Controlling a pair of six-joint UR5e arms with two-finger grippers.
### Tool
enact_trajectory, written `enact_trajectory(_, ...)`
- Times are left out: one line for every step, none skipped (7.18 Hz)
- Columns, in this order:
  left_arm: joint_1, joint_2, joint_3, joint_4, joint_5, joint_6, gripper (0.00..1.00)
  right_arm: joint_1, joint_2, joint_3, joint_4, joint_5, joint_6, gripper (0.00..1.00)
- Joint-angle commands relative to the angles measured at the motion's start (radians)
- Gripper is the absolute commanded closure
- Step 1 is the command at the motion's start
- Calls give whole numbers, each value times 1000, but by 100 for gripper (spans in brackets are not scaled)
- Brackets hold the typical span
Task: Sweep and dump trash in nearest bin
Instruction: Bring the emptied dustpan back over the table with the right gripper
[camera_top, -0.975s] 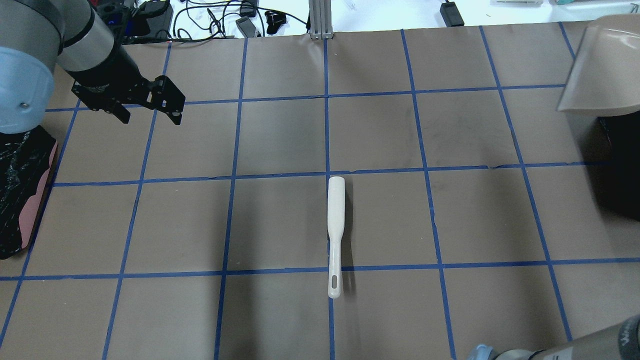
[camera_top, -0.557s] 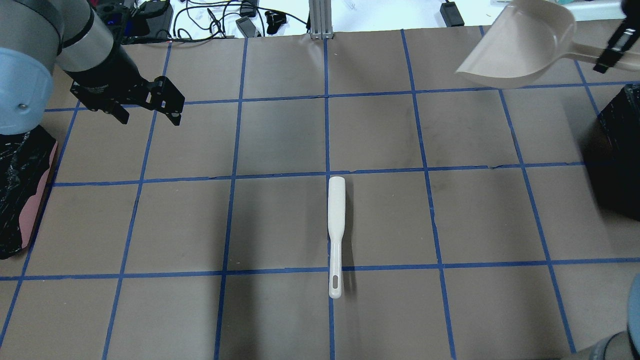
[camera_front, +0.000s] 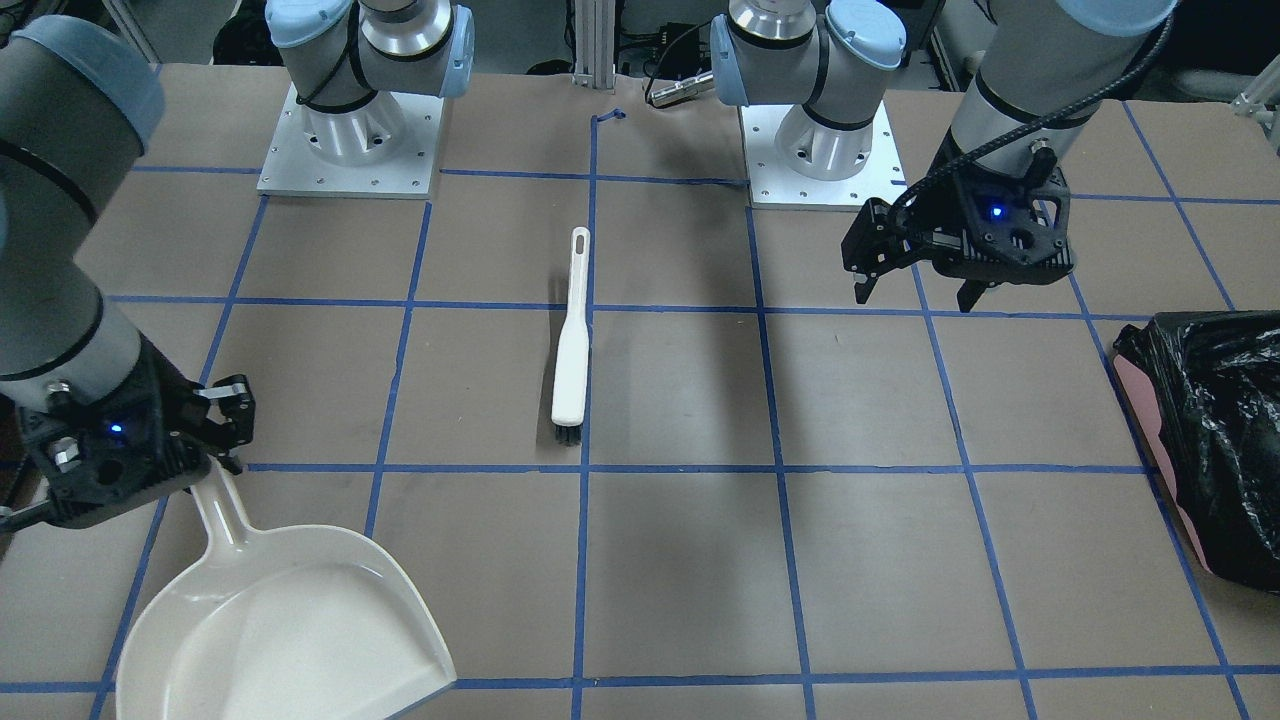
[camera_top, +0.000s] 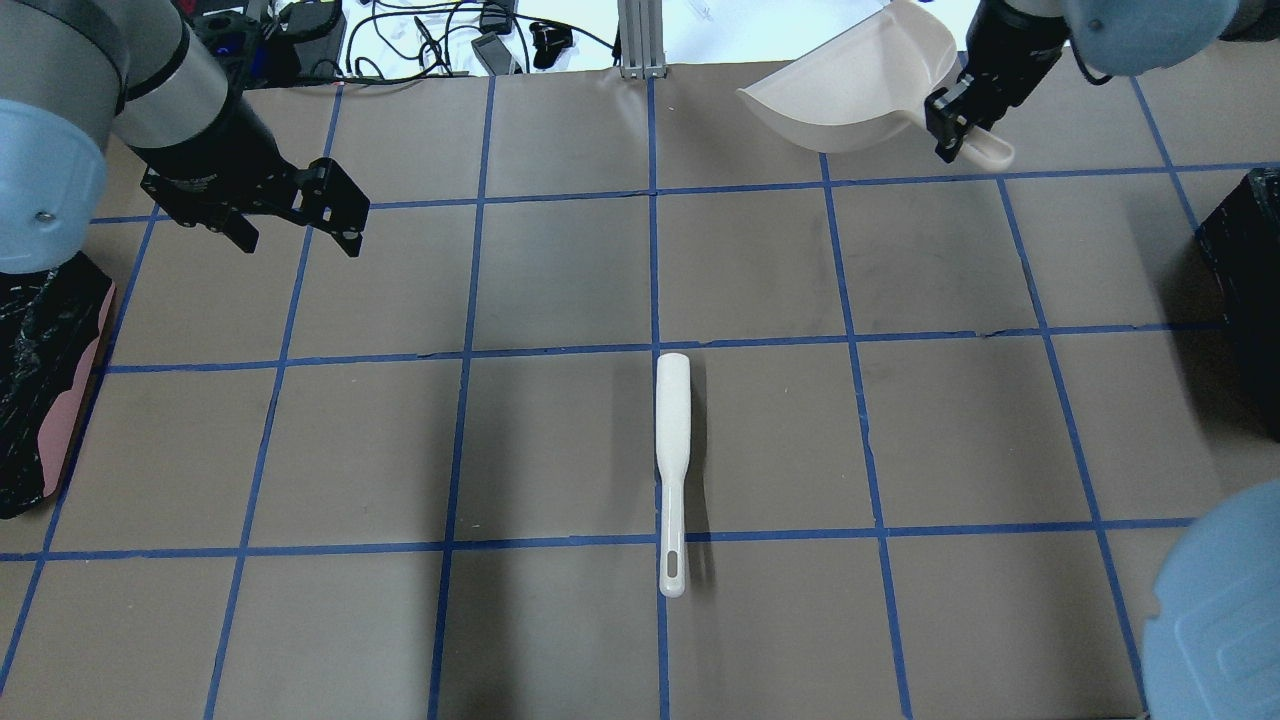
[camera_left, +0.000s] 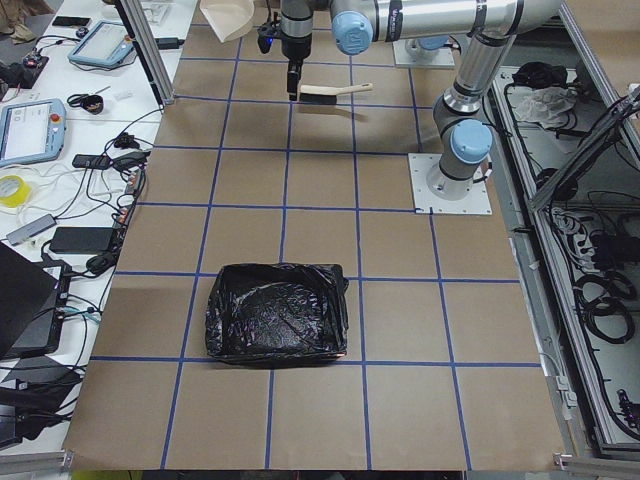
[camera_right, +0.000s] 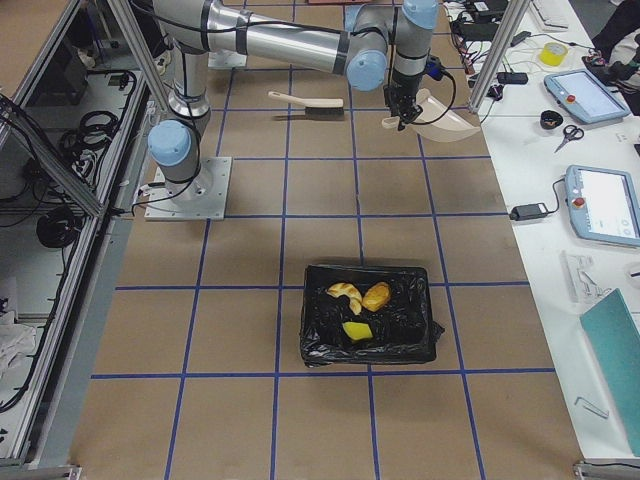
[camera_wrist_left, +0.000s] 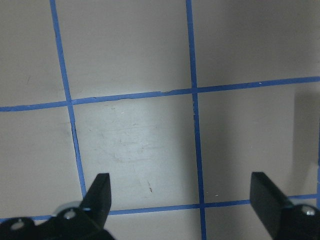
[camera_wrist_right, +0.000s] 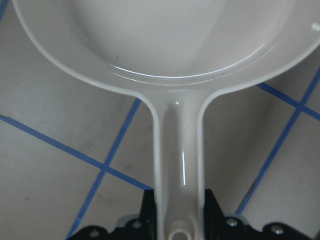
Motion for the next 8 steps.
enact_trajectory(0, 2, -1, -3, 3, 7, 0, 119, 21, 2, -30, 15, 234, 100)
enact_trajectory(0, 2, -1, -1, 3, 7, 0, 185, 48, 2, -35, 15, 410, 100)
enact_trajectory(0, 2, -1, -3, 2, 7, 0, 265, 73, 11, -45, 15, 565, 100)
enact_trajectory(0, 4, -1, -3, 0, 7, 0, 332, 98, 31, -130, 14, 670, 100)
enact_trajectory(0, 4, 1, -1, -4, 7, 0, 377, 116, 65, -156, 12, 750, 100)
enact_trajectory(-2, 4, 1, -1, -7, 7, 0, 409, 131, 114, -235, 11, 793, 100)
enact_trajectory(-2, 4, -1, -1, -6, 7, 0, 422, 142, 157, -295, 11, 804, 100)
enact_trajectory(-2, 4, -2, -3, -4, 9, 0, 425, 135, 192, -298, 18, 808, 100)
